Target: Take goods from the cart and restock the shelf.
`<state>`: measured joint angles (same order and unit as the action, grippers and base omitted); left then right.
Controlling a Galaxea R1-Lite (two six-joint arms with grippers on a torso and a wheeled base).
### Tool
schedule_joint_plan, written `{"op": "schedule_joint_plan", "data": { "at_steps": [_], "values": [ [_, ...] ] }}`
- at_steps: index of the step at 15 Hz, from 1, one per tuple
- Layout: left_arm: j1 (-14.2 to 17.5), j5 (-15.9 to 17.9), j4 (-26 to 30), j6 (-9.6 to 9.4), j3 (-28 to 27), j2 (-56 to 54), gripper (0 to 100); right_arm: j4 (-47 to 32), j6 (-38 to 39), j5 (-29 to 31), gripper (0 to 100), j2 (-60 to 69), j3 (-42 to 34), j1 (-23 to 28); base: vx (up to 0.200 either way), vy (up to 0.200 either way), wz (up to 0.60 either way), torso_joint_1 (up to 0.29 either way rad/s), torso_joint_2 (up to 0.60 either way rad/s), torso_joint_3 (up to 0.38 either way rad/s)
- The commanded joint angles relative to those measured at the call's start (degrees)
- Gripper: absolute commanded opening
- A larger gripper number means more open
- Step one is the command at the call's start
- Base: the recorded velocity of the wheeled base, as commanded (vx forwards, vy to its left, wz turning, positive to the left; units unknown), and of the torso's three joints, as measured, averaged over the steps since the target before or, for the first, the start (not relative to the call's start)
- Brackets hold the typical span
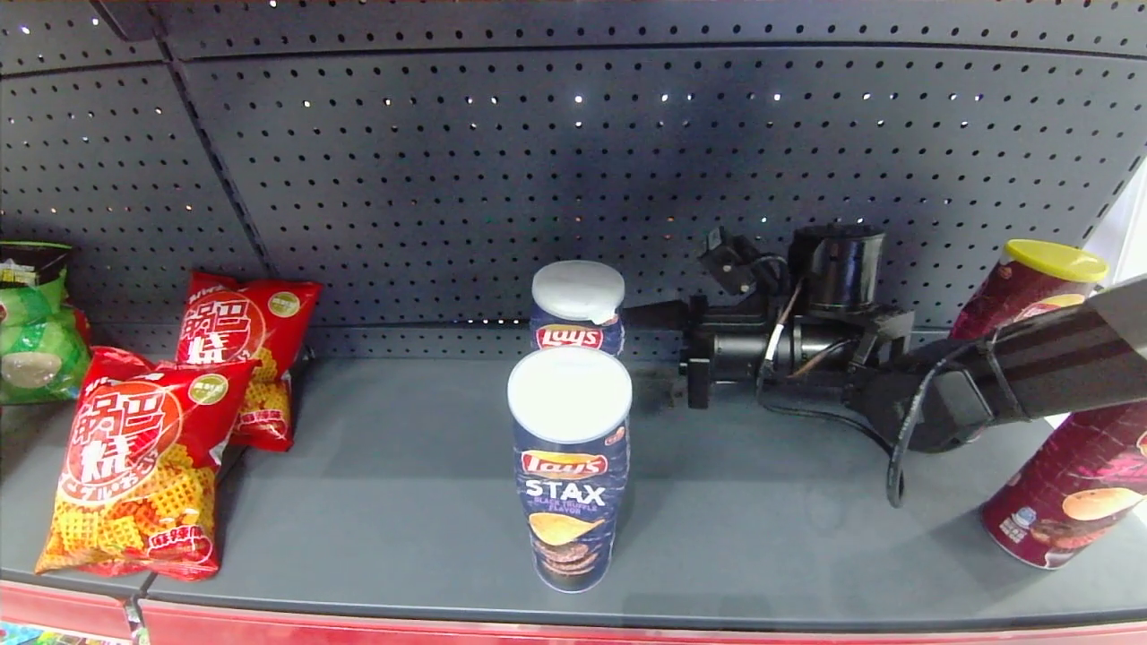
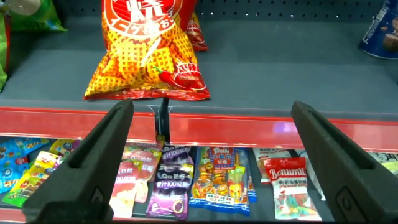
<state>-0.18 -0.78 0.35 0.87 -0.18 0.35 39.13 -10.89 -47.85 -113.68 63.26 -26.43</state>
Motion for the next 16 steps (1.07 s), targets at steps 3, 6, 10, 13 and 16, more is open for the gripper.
{"op": "schedule_joint_plan", "data": {
  "at_steps": [3, 6, 10, 13, 16],
  "values": [
    [0.01, -0.01, 0.00, 0.01, 0.01, 0.09, 100, 0.33, -0.10, -0.32, 100, 6.71, -5.78, 3.58, 0.000, 0.000, 0.00, 0.000, 0.00, 0.000],
    [0.01, -0.01, 0.00, 0.01, 0.01, 0.09, 100, 0.33, -0.10, -0.32, 100, 11.81, -10.00, 4.19, 0.000, 0.000, 0.00, 0.000, 0.00, 0.000],
    [0.01, -0.01, 0.00, 0.01, 0.01, 0.09, 100, 0.24, -0.63, -0.32, 100, 19.19, -17.55, 4.10, 0.000, 0.000, 0.00, 0.000, 0.00, 0.000],
    [0.01, -0.01, 0.00, 0.01, 0.01, 0.09, 100, 0.33, -0.89, -0.23, 100, 24.91, -21.33, 4.19, 0.000, 0.000, 0.00, 0.000, 0.00, 0.000],
    [0.01, -0.01, 0.00, 0.01, 0.01, 0.09, 100, -0.11, -0.72, -0.23, 100, 31.68, -25.38, 1.29, 0.000, 0.000, 0.00, 0.000, 0.00, 0.000]
  ]
}}
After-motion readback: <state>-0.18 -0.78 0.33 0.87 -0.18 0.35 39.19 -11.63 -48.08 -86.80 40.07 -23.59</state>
